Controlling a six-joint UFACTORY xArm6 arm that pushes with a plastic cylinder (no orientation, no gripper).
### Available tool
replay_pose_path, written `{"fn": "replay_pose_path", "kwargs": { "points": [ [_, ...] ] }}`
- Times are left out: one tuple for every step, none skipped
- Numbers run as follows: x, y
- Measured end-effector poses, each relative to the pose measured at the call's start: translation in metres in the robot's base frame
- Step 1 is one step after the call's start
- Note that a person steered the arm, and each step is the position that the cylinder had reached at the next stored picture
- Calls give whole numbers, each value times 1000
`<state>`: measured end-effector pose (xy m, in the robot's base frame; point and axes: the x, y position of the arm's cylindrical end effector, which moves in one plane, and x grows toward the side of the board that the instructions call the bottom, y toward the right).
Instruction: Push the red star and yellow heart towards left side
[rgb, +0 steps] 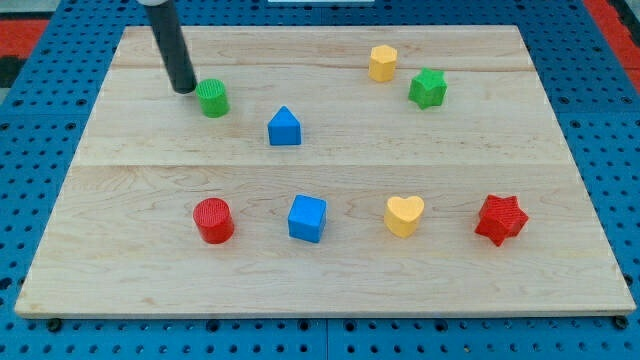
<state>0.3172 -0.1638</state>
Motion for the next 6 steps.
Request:
{"fn": "replay_pose_path", "kwargs": {
  "points": [
    [23, 50],
    [29, 71],
    [-5, 88],
    [5, 161],
    [29, 223],
    [116, 237]
  ]
}}
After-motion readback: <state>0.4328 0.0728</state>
